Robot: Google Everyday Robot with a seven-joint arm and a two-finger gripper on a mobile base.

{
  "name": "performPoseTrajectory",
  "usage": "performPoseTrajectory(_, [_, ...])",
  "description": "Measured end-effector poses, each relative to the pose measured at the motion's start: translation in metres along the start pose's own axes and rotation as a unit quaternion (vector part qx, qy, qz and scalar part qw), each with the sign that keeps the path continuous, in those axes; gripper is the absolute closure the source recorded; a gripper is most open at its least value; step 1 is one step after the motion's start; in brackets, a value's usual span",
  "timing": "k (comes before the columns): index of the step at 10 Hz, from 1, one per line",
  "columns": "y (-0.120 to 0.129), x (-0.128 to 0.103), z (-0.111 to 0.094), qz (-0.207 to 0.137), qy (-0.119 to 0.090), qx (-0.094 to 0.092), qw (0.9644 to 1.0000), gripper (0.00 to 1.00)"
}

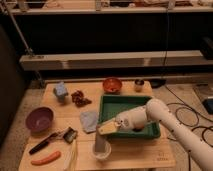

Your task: Place eraser in paper cup

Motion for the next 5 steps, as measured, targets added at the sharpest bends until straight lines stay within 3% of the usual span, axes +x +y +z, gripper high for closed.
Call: performPoseTrajectory(5, [-0.0035,-0.0086,-0.0018,0.0,-0.005,0.004,1.0,1.0])
